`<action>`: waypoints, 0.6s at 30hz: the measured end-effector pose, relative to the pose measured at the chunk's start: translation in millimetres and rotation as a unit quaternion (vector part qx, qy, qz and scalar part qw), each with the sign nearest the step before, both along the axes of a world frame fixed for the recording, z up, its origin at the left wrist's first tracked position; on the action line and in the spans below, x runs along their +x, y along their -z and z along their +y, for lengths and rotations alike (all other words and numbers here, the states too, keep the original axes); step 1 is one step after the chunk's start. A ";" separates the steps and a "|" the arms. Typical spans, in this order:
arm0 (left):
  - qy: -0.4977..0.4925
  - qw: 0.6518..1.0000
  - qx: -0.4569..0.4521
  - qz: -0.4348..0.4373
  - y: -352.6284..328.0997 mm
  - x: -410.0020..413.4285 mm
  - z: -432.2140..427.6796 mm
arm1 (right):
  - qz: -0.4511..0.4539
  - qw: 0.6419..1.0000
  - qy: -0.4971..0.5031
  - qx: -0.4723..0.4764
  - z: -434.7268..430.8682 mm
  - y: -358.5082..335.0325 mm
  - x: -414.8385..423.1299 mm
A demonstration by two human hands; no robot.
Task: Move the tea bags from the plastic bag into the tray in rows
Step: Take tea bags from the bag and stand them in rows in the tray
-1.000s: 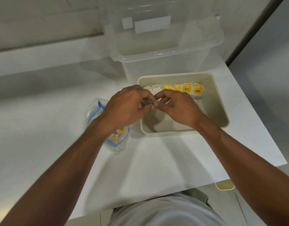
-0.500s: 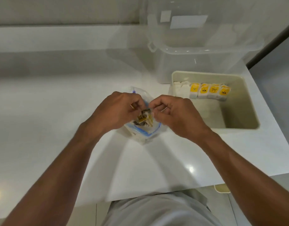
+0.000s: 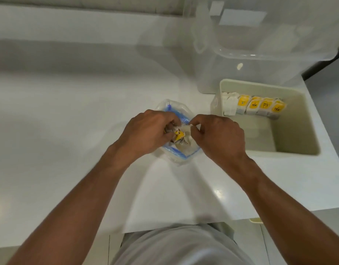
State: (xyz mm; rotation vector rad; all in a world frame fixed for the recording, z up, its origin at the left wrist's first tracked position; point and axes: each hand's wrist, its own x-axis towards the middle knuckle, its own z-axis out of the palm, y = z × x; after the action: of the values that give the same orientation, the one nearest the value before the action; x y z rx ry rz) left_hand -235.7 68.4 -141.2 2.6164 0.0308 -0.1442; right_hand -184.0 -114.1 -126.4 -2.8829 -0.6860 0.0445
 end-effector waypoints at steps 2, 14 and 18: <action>-0.023 0.999 -0.038 -0.026 -2.5 2.6 1.0 | 0.049 0.996 -0.022 0.065 -5.2 -9.0 8.6; 0.035 0.992 0.123 -0.007 -10.2 16.0 -17.5 | 0.189 0.954 0.017 0.231 -16.2 -21.4 25.5; 0.063 0.976 0.209 -0.007 -7.8 18.7 -29.9 | 0.190 0.962 0.034 0.196 -15.8 -23.3 28.6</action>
State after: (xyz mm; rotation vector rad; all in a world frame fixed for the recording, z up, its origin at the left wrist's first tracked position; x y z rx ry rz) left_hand -217.0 38.5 -133.4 3.0414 -0.1232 -0.1800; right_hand -155.4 -129.9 -103.0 -2.4168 -0.4591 0.3942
